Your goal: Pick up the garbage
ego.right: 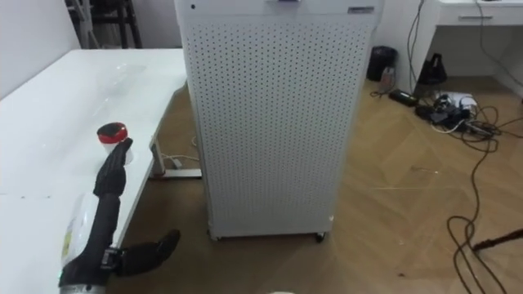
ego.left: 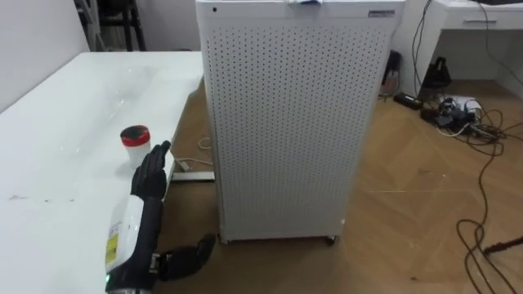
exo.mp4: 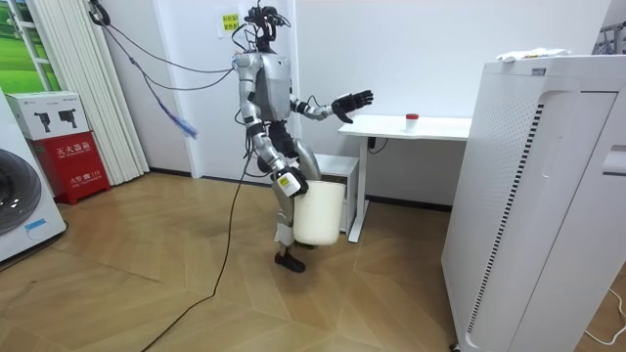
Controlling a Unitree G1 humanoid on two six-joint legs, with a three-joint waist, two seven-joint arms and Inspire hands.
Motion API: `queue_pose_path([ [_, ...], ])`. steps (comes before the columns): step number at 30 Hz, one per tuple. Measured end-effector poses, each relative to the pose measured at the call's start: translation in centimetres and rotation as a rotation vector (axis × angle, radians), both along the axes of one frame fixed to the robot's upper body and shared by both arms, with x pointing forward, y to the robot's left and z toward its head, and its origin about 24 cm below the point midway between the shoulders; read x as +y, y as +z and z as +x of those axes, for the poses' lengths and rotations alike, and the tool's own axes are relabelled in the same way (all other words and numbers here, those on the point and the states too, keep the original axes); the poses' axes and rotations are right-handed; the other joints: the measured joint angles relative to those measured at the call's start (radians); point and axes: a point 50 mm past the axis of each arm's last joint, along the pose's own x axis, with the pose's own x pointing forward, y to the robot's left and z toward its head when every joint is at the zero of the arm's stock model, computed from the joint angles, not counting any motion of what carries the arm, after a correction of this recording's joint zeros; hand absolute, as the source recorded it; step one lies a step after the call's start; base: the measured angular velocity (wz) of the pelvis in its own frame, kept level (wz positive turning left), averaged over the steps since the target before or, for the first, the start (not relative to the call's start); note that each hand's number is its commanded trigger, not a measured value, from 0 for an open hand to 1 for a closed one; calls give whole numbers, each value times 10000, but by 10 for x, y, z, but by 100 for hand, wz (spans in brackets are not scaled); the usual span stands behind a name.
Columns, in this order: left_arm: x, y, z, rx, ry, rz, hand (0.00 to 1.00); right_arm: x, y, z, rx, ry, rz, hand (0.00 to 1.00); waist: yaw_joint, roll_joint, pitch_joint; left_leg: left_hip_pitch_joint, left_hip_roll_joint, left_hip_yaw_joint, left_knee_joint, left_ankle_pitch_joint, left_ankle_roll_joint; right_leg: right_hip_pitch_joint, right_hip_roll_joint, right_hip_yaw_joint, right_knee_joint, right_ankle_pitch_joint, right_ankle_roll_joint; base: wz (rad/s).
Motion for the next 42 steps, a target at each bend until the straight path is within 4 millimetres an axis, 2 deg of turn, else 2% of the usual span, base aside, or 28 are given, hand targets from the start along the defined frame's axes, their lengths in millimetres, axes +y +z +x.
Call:
queue_pose_path([
  [1, 1, 0, 0, -16, 60, -12, 0, -1, 0, 0, 0, -11, -40, 100, 69, -7, 3, -134, -107, -94, -714, 179, -51, -21, 3, 128, 54, -59, 34, -49],
  [2, 2, 1, 0, -67, 168, -61, 0, -3, 1, 0, 15, -30, -113, 100, 178, 23, -1, -211, -226, -391, -2142, 616, -87, -63, 3, 258, 179, -219, 101, -49],
  [3, 5, 1, -1, -99, 263, -65, 0, -4, 0, -1, 67, -42, -162, 100, 315, 59, -23, -228, -353, -767, -3068, 1231, -59, -25, 0, 391, 353, -440, 183, -49],
  [4, 6, 0, -2, -74, 308, -66, 0, -4, 0, -2, 102, -45, -164, 100, 357, 113, -99, -205, -414, -925, -3234, 1551, -71, -4, -6, 447, 397, -534, 249, -42],
  [5, 7, 0, -2, -104, 364, -65, 0, -4, 1, 0, 38, -46, -182, 100, 391, 179, -165, -126, -508, -1015, -3314, 2072, 43, 15, -50, 462, 494, -718, 383, -26],
  [6, 9, 1, -2, -183, 436, -56, 0, -3, 1, 1, -8, -39, -173, 100, 387, 146, -152, -129, -566, -980, -3237, 2211, 119, 67, -140, 409, 491, -833, 488, -16],
  [8, 10, 0, -3, -229, 572, -65, 0, -4, 1, -1, 49, -64, -194, 100, 344, 54, -123, -108, -691, -863, -3028, 2214, 129, 244, -341, 355, 475, -1039, 688, 10],
  [9, 11, 0, -4, -232, 610, -76, 0, -5, 0, -4, 122, -76, -245, 100, 322, 23, -112, -35, -827, -830, -2847, 2297, 388, 428, -467, 339, 501, -1238, 756, 16],
  [10, 11, 0, -4, -236, 621, -80, 0, -5, 0, -5, 149, -82, -247, 100, 339, -14, -95, 27, -917, -805, -2766, 2191, 582, 535, -561, 347, 510, -1342, 786, 12],
  [11, 12, 1, -3, -265, 639, -59, 0, -4, -1, -6, 177, -109, -260, 100, 345, -124, -64, 163, -1107, -710, -2663, 1940, 709, 729, -770, 378, 514, -1520, 852, 4],
  [12, 12, 3, -3, -328, 636, -41, 0, -4, -1, -6, 159, -99, -281, 100, 364, -188, -74, 205, -1213, -517, -2507, 1674, 827, 830, -960, 396, 525, -1648, 933, 0],
  [13, 12, 4, -2, -392, 647, -46, 0, -4, 0, -4, 118, -89, -292, 100, 399, -199, -76, 186, -1266, -485, -2362, 1546, 892, 863, -1035, 397, 535, -1715, 981, -5],
  [15, 14, 8, -1, -641, 790, -74, 0, -3, 2, 0, -94, -78, -231, 100, 552, -259, -79, 79, -1499, -410, -1812, 887, 1018, 956, -1300, 393, 821, -2016, 1194, -6],
  [16, 15, 8, 0, -671, 815, -78, 0, -3, 2, 1, -126, -59, -222, 100, 615, -265, -81, 73, -1536, -374, -1672, 715, 1044, 946, -1387, 350, 1047, -2065, 1265, 0],
  [17, 15, 10, 1, -755, 824, -66, 0, -2, 3, 3, -178, -57, -242, 100, 654, -271, -75, 111, -1572, -289, -1435, 446, 1144, 744, -1605, 61, 1907, -2071, 1304, 13],
  [19, 14, 13, 4, -937, 826, -87, 0, -1, 4, 4, -232, -28, -250, 100, 658, -332, -70, 307, -1721, -282, -1126, -3, 1276, 337, -1985, -157, 3406, -1872, 1568, 22],
  [20, 14, 14, 5, -1072, 906, -68, 0, 1, 4, 5, -234, 42, -257, 100, 719, -338, -72, 514, -1730, -283, -1071, -253, 1313, 76, -2086, -159, 4267, -1457, 1634, 16],
  [21, 15, 15, 5, -1185, 986, 77, 0, 1, 4, 6, -266, 48, -270, 100, 702, -227, -48, 738, -1703, -543, -1076, -437, 1321, -186, -2094, -215, 4974, -957, 1627, 18],
  [22, 15, 15, 5, -1231, 1017, 109, 0, 2, 4, 6, -299, 58, -282, 100, 657, -166, -29, 854, -1695, -745, -1100, -494, 1320, -267, -2086, -293, 5089, -958, 1616, 33],
  [23, 15, 16, 5, -1335, 1119, 69, 0, 2, 5, 9, -395, 84, -264, 100, 624, -110, -6, 1032, -1671, -1016, -1300, -503, 1314, -590, -2083, -442, 5031, -1300, 1596, 48],
  [25, 14, 18, 6, -1516, 1237, -74, 0, 2, 6, 11, -511, 95, -247, 100, 554, 15, 4, 1105, -1537, -1382, -1396, -524, 1261, -1220, -1880, -391, 4167, -1515, 1600, 52],
  [26, 15, 19, 7, -1625, 1289, -46, 0, 3, 6, 10, -482, 190, -259, 100, 561, 8, -2, 1172, -1498, -1566, -1377, -545, 1215, -1456, -1780, -392, 2962, -1479, 1599, 52],
  [27, 17, 20, 7, -1674, 1369, -30, 0, 5, 5, 9, -433, 315, -290, 100, 504, -18, -3, 1265, -1502, -1725, -1380, -595, 1131, -1491, -1739, -342, 1623, -1123, 1509, 52],
  [29, 17, 17, 4, -1633, 1474, -29, 0, 6, 4, 7, -331, 450, -317, 100, 381, -4, -50, 1511, -1462, -1735, -1430, -643, 1008, -1341, -1662, -273, 1082, -42, 1506, 56],
  [31, 18, 15, 1, -1553, 1539, -27, 0, 4, 5, 9, -354, 479, -347, 100, 519, 93, -117, 1880, -1249, -1745, -1891, -606, 910, -882, -1407, -441, 568, 7, 1390, 15],
  [33, 21, 18, 0, -1659, 1652, 3, 0, 6, 6, 12, -399, 657, -133, 100, 610, 77, -117, 2270, -985, -1735, -2324, -474, 685, -245, -1184, -636, -185, 136, 1247, 13],
  [36, 24, 29, -5, -2160, 1784, 45, 0, 7, 5, 11, -368, 838, 104, 100, 602, -13, -117, 2573, -783, -1745, -2608, -451, 622, 215, -964, -817, -657, 165, 1192, 17],
  [42, 23, 36, -8, -2487, 1762, -17, 0, 6, 3, 6, -141, 962, 242, 100, 665, -51, -96, 2833, -774, -1979, -2831, -411, 554, 749, -868, -921, -1277, 181, 1170, 5],
])
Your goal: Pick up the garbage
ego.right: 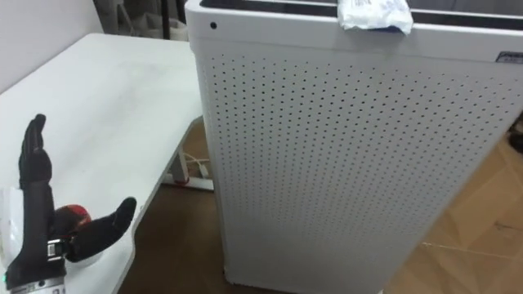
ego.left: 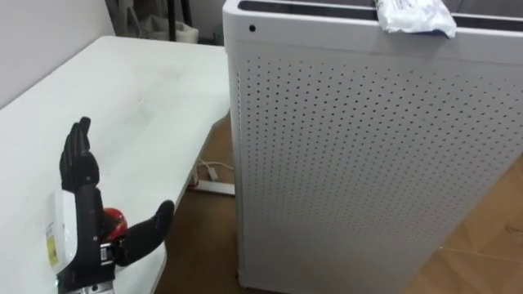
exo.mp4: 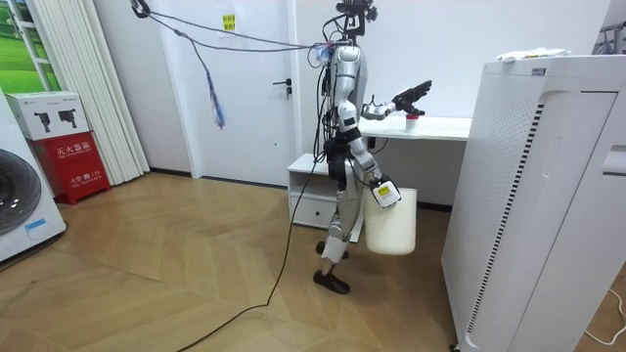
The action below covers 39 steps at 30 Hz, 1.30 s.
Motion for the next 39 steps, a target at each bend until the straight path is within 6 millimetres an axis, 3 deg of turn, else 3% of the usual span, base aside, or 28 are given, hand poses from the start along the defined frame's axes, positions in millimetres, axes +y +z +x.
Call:
queue_pose_path([
  [5, 1, -1, -2, 72, 29, 15, 0, 2, -1, -2, 104, 243, 69, 100, 13, -113, 25, 110, -39, 69, 6, 4, -6, 235, -32, 7, -280, 40, 66, 1],
  [11, 3, -9, -10, 492, 127, 49, 0, 7, -2, -3, 318, 714, 330, 100, 152, -336, -52, 483, -24, 71, -508, 5, -6, 375, 67, -23, -474, 88, 117, -3],
  [21, 10, -21, -26, 1292, 365, 468, 0, 7, 0, 1, 157, 942, 435, 100, 258, -388, -36, 508, -62, 47, -562, 10, -12, 727, 32, 0, -970, 220, 177, 5],
  [22, 10, -22, -26, 1312, 372, 490, 0, 8, 0, 1, 148, 956, 444, 100, 256, -458, 14, 285, -125, 106, -102, 13, -31, 842, -52, 138, -1062, 233, 172, 43],
  [23, 11, -23, -27, 1391, 335, 497, 0, 8, 0, -1, 199, 891, 486, 100, 209, -707, 143, -464, -297, 208, 990, -45, -276, 1032, -239, 1043, -1281, 245, 192, 74],
  [24, 6, -22, -24, 1350, 131, 463, 0, 3, 0, -3, 258, 674, 427, 100, 186, -667, 129, -1062, -176, 100, 351, 31, -521, 979, -235, 1587, -1250, 227, 242, 87],
  [25, 3, -22, -22, 1293, 23, 450, 0, 0, 0, -4, 293, 594, 333, 100, 195, -570, 134, -1389, -101, 147, 16, 284, -219, 917, -246, 1658, -1174, 137, 364, 63],
  [26, 2, -26, -22, 1492, 60, 447, 0, -1, -1, -5, 439, 509, 283, 100, 393, -670, 109, -1420, -50, 765, 95, 564, -59, 696, -376, 1495, -1000, 9, 541, 11],
  [27, 5, -32, -26, 1846, 248, 472, 0, 0, -1, -4, 451, 546, 285, 100, 635, -637, 125, -1332, -30, 898, 65, 572, -43, 616, -366, 1140, -913, 44, 594, -15],
  [30, 12, -42, -30, 2472, 564, 649, 0, 3, 4, 5, 54, 786, 340, 100, 738, -612, 117, -1251, -72, 870, 49, 571, -41, 709, -370, 498, -967, 132, 573, -15],
  [34, 12, -43, -31, 2510, 570, 635, 0, 4, 3, 3, 105, 875, 481, 100, 722, -445, 47, -1186, -70, 827, -26, 578, -59, 798, -334, 400, -1082, 132, 576, -1],
  [35, 12, -43, -31, 2506, 576, 634, 18, 4, 3, 2, 147, 872, 490, 100, 716, -374, 4, -1102, -71, 825, -168, 593, -84, 798, -333, 332, -1069, 133, 576, -7],
  [37, 12, -43, -31, 2547, 593, 636, 100, 3, 3, 1, 164, 871, 458, 100, 691, -324, -34, -952, -76, 826, -379, 618, -124, 817, -341, 153, -1060, 133, 575, -10],
  [39, 13, -46, -33, 2702, 636, 653, 100, 3, 3, 0, 210, 948, 561, 100, 646, -342, -39, -813, -75, 838, -467, 655, -170, 890, -332, -58, -1029, 137, 567, -6],
])
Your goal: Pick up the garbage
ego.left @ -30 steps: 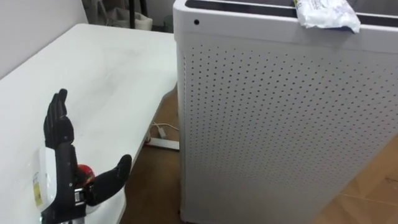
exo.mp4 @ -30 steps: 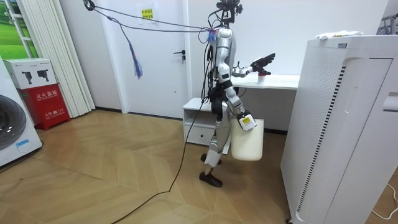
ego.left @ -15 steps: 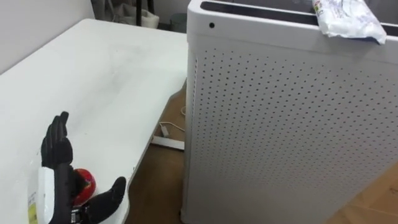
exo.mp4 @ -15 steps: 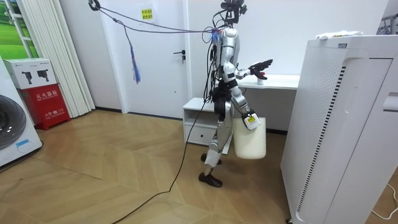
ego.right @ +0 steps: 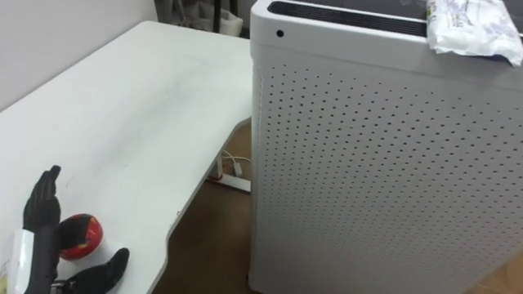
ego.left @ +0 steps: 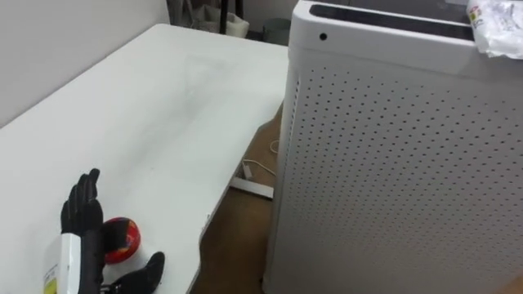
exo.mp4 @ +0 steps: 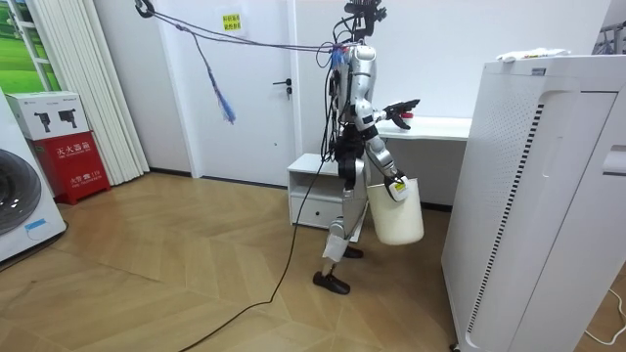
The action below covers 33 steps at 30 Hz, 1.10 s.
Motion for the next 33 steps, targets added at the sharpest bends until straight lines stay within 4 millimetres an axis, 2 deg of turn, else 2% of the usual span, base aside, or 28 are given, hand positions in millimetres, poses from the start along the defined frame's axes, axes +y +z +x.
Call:
queue_pose_path([
  [5, 1, -2, -2, 111, 101, 19, 100, -2, -1, -3, 106, 3, -44, 100, -84, -79, 24, 99, 45, 4, -12, 16, -40, 80, 64, -21, 13, 22, -36, -1],
  [22, 0, -1, 1, 15, 60, -33, 100, -3, -2, -8, 351, 45, -121, 100, -165, -74, 25, 140, 81, 63, 2, 17, -41, 57, 72, 3, 106, 36, -58, 0],
  [33, 0, -1, 1, -13, 93, -435, 100, -2, -1, -6, 241, 31, -145, 100, -402, -104, 34, 186, 29, 76, -127, 31, -27, 42, 16, -8, 165, 34, -56, 0],
])
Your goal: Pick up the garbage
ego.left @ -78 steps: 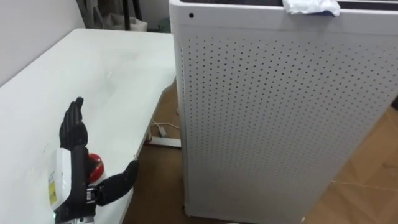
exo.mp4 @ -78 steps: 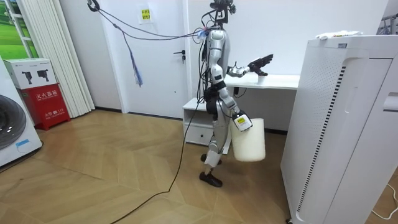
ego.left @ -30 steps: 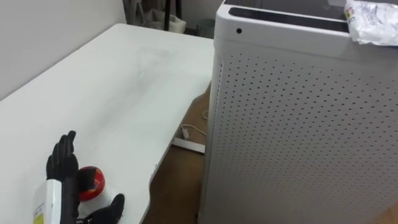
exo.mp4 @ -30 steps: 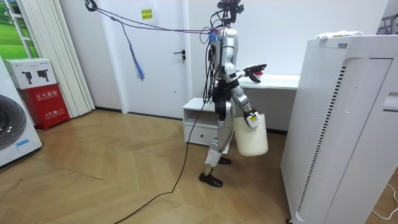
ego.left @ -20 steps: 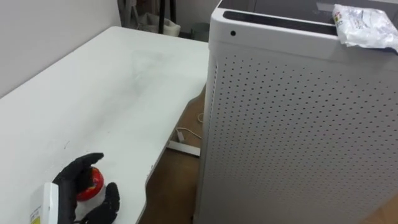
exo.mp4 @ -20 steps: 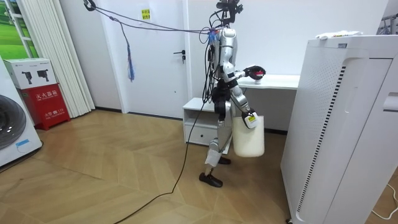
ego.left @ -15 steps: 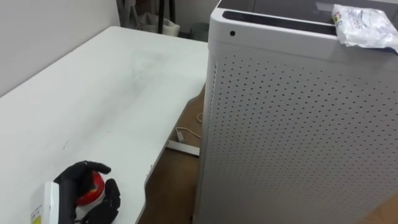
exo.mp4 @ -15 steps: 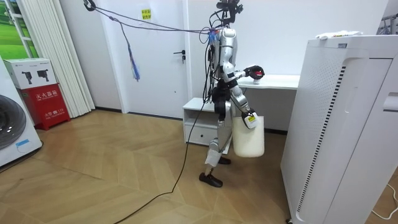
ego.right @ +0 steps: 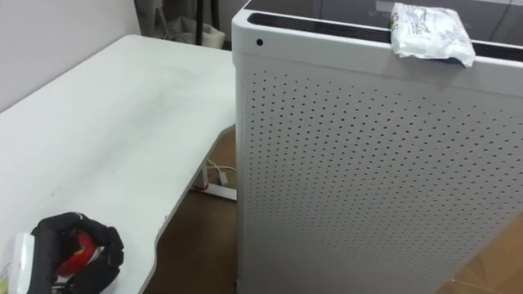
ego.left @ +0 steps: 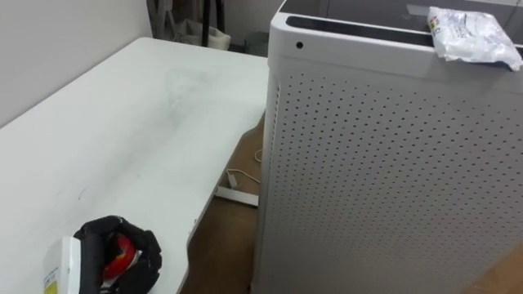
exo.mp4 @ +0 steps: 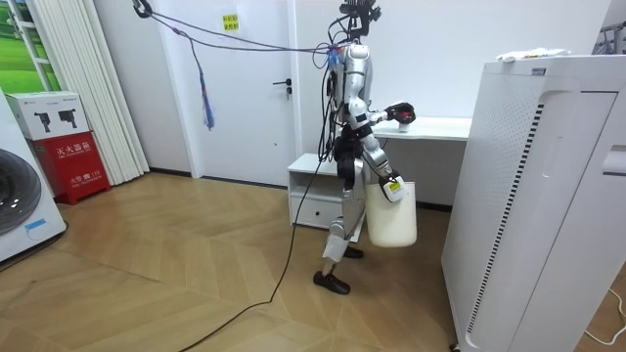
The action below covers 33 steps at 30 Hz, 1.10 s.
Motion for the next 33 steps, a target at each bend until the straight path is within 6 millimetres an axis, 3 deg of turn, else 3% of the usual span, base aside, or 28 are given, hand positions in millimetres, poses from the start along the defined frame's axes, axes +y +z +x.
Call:
queue_pose_path([
  [7, -10, 2, 10, -305, -228, -2227, 100, 3, 4, 11, -412, -67, -107, 100, -17, -53, 29, -251, 20, 10, 100, 7, 10, -310, -4, -26, 181, 0, 0, 0],
  [8, -14, 3, 14, -319, -410, -2670, 100, 3, 5, 15, -529, -29, -104, 100, -25, -81, 65, -275, 14, 25, 101, 25, 21, -339, -17, -29, 181, 0, 0, 0],
  [13, -34, 5, 27, -155, -1336, -4832, 100, 8, 9, 29, -904, 254, -78, 100, -71, -136, 70, -525, 17, 33, 238, 44, 41, -631, -44, -123, 341, 1, -1, 0],
  [18, -52, 0, 31, 510, -2384, -6526, 100, 25, 11, 40, -1258, 519, 119, 100, -316, -184, 96, -938, 79, 177, 354, 52, 57, -1102, -60, -33, 512, 1, -1, -8],
  [23, -70, 1, 35, 988, -3883, -6657, 100, 37, 13, 48, -1498, 1058, 161, 100, -536, -196, 147, -988, 66, 290, 349, 67, 82, -1235, -90, 83, 517, 1, -1, -7],
  [28, -80, 3, 42, 1285, -4914, -6594, 100, 38, 20, 64, -2040, 1090, 72, 100, -620, -46, 257, -1394, 203, 491, 507, 69, 84, -1759, -98, 78, 882, 0, -2, -11],
  [33, -87, -2, 43, 1799, -5393, -6644, 100, 39, 28, 80, -2515, 1144, 6, 100, -749, 61, 300, -1755, 244, 694, 564, 91, 123, -2380, -181, 111, 1234, -21, -37, -10],
])
